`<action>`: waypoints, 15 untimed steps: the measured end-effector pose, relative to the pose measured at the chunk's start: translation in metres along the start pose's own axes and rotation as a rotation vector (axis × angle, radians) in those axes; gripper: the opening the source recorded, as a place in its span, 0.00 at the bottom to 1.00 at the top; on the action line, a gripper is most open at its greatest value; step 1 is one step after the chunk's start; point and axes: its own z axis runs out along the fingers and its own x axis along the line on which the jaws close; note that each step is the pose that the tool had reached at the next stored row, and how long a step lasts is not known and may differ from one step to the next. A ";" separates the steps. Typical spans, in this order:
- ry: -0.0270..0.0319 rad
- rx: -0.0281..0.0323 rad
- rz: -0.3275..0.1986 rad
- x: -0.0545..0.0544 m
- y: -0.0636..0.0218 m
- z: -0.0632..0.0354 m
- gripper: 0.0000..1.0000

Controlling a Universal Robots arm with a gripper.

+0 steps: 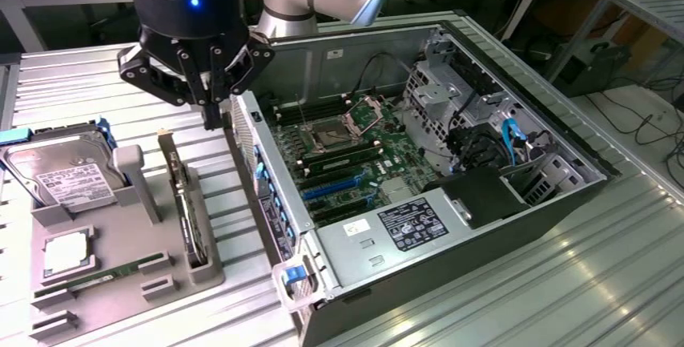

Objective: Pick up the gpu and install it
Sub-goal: 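Reach for the gpu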

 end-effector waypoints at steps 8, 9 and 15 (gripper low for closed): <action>0.0000 -0.0001 -0.001 0.009 -0.0010 -0.0001 0.11; 0.0000 -0.0001 -0.001 0.011 -0.0012 -0.0002 0.11; 0.0000 -0.0001 -0.001 0.020 -0.0023 -0.0004 0.11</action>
